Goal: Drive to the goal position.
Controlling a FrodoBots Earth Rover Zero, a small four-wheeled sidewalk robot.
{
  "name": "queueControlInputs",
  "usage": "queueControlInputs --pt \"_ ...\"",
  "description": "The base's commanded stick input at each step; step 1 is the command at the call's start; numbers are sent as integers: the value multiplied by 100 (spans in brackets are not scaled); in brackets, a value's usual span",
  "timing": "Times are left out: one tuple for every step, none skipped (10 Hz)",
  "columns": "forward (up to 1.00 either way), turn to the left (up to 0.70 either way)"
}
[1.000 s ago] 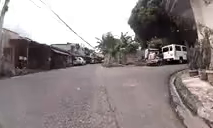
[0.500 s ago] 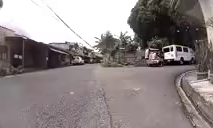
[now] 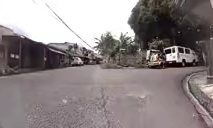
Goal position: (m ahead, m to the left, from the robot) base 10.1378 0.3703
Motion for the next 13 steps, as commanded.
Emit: queueControlInputs --pt "70 0" --pt "70 0" --pt "70 0" --pt "70 0" --pt "70 0" --pt "70 0" --pt "70 0" --pt "70 0" --pt "70 0" --pt "70 0" --pt "70 0" --pt "70 0" --pt "70 0"
